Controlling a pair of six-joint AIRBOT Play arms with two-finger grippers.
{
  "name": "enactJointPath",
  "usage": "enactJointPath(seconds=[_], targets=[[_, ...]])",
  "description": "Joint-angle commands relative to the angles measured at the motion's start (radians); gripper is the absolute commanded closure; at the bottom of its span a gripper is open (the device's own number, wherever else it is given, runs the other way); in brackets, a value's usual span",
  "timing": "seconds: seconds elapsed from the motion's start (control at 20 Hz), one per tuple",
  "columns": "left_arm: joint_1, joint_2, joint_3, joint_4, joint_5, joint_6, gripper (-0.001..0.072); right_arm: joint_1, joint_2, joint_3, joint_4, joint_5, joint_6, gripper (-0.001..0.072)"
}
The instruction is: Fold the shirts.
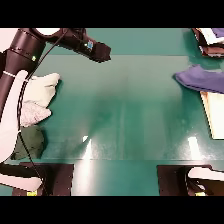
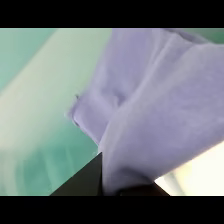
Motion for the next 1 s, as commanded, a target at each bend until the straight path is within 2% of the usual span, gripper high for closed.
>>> enactJointPath(seconds=[0.0, 0.1, 0.3, 0.6, 0.85, 0.95], targets=[[-0.023, -0.002, 0.000, 0.001, 0.055, 0.000, 0.0682, -0.078, 0.006, -0.002, 0.106, -0.076, -0.019, 0.0694], [-0.023, -0.002, 0.000, 0.001, 0.061, -0.001, 0.0682, -0.078, 0.006, 0.019, 0.172, -0.084, -0.049, 0.0694], [-0.023, -0.002, 0.000, 0.001, 0.050, 0.000, 0.0681, -0.084, 0.006, 0.176, 0.150, -0.061, -0.048, 0.0694], [-0.023, -0.002, 0.000, 0.005, 0.048, 0.025, 0.0681, -0.149, 0.009, 0.348, 0.018, 0.158, -0.013, 0.0694], [-0.023, -0.002, 0.000, 0.005, 0.047, 0.026, 0.0682, -0.223, 0.104, 0.217, 0.018, 0.235, -0.013, 0.0694], [-0.023, -0.002, 0.000, 0.005, 0.046, 0.026, 0.0682, -0.257, 0.153, 0.132, -0.043, 0.253, -0.013, 0.0694]])
